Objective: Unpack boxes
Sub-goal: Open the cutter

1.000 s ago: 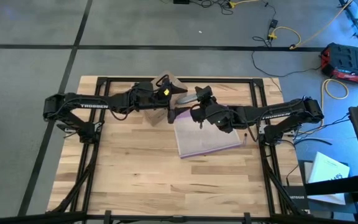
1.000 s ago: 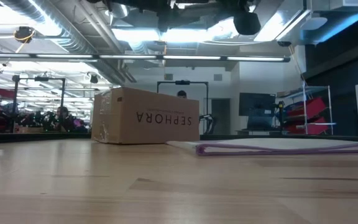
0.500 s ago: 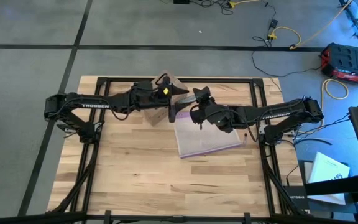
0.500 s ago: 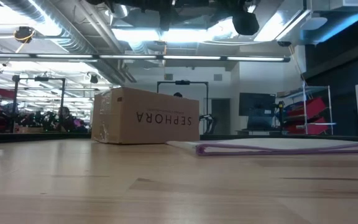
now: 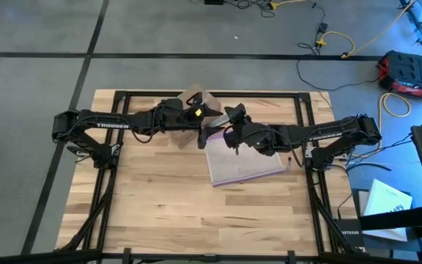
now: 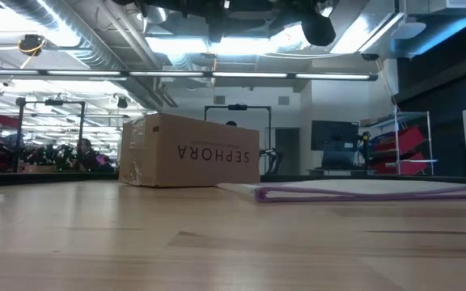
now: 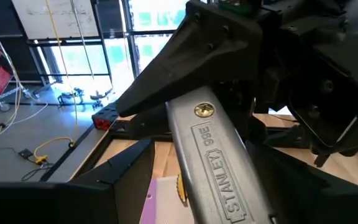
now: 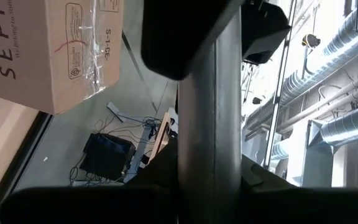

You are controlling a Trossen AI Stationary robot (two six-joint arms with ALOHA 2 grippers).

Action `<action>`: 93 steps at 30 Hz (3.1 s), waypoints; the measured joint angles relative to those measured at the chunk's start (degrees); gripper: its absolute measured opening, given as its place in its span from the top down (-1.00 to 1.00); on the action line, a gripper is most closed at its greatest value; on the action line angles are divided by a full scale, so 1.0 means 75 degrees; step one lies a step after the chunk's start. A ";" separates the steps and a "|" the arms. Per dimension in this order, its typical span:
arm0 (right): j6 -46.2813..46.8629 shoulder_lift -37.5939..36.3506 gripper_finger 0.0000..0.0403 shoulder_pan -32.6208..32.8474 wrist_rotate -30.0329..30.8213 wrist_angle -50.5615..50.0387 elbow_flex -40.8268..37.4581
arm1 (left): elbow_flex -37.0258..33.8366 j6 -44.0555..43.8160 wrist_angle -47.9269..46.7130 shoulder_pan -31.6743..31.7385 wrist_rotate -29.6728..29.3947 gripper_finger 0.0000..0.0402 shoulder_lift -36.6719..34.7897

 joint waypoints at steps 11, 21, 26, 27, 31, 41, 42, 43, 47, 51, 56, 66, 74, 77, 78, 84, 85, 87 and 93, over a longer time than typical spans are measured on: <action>0.0067 0.0000 0.76 0.0000 0.0009 -0.0206 0.0000 | 0.0004 0.0062 -0.0303 -0.0053 -0.0042 -0.17 0.0000; 0.0093 0.0000 0.76 0.0003 0.0084 -0.0183 0.0000 | 0.0058 0.0195 -0.0341 -0.0071 -0.0029 0.41 0.0000; 0.0102 0.0000 0.76 0.0012 0.0082 -0.0201 0.0003 | 0.0058 0.0333 -0.0340 -0.0131 -0.0079 0.40 0.0000; 0.0112 0.0000 0.76 0.0012 0.0082 -0.0207 0.0003 | 0.0058 0.0338 -0.0340 -0.0131 -0.0081 0.40 0.0000; 0.0267 0.0000 0.76 0.0009 0.0066 -0.0258 0.0003 | 0.0058 0.0347 -0.0340 -0.0131 -0.0082 0.40 0.0000; 0.2299 0.0006 0.46 0.0003 0.0057 -0.0287 0.0000 | 0.0065 0.1013 -0.0633 0.0018 -0.0313 0.40 -0.0007; 0.2547 0.0006 0.37 -0.0003 0.0101 -0.0248 0.0000 | 0.0070 0.1163 -0.0684 0.0060 -0.0325 0.40 -0.0012; 0.2785 0.0006 0.29 -0.0007 0.0122 -0.0224 0.0000 | 0.0070 0.1334 -0.0720 0.0097 -0.0345 0.40 -0.0015; 0.3859 0.0006 0.04 -0.0002 0.0068 -0.0212 -0.0001 | 0.0072 0.2400 -0.0870 0.0198 -0.0444 0.40 -0.0015; 0.4770 0.0009 -0.12 0.0086 -0.0041 -0.0410 -0.0003 | 0.0079 0.3447 -0.1258 0.0361 -0.0611 0.40 -0.0023; 0.6558 -0.0012 -0.17 0.0219 -0.0382 -0.0900 0.0023 | 0.0050 0.4837 -0.1744 0.0414 -0.1129 0.40 -0.0015; 1.0478 -0.0162 -0.17 0.0258 -0.3049 -0.1128 0.0195 | 0.0047 0.5805 -0.1671 0.0062 -0.2271 0.40 -0.0110; 1.1908 -0.0725 -0.17 0.0432 -0.4097 -0.1985 0.0192 | 0.0055 0.5703 -0.1552 -0.0444 -0.2827 0.40 -0.0639; 1.1692 -0.0994 -0.17 0.0644 -0.3472 -0.1982 0.0192 | 0.0058 0.5627 -0.1519 -0.0613 -0.2946 0.40 -0.0798; 1.1571 -0.1098 -0.17 0.0700 -0.3276 -0.1964 0.0192 | 0.0058 0.5637 -0.1529 -0.0684 -0.2983 0.40 -0.0827; 0.9496 -0.1443 -0.17 0.0971 -0.2897 -0.1736 0.0192 | 0.0061 0.7072 -0.1736 -0.1086 -0.2996 0.40 -0.0860; 0.9193 -0.1444 -0.17 0.0973 -0.2897 -0.1708 0.0192 | 0.0061 0.7346 -0.1783 -0.1128 -0.2990 0.40 -0.0860; 0.8755 -0.1438 -0.17 0.0974 -0.2920 -0.1594 0.0192 | 0.0061 0.7598 -0.1799 -0.1179 -0.2984 0.40 -0.0860; 0.6961 -0.1168 -0.17 0.0953 -0.3129 -0.1350 0.0195 | 0.0061 0.7643 -0.1816 -0.1186 -0.3008 0.40 -0.0859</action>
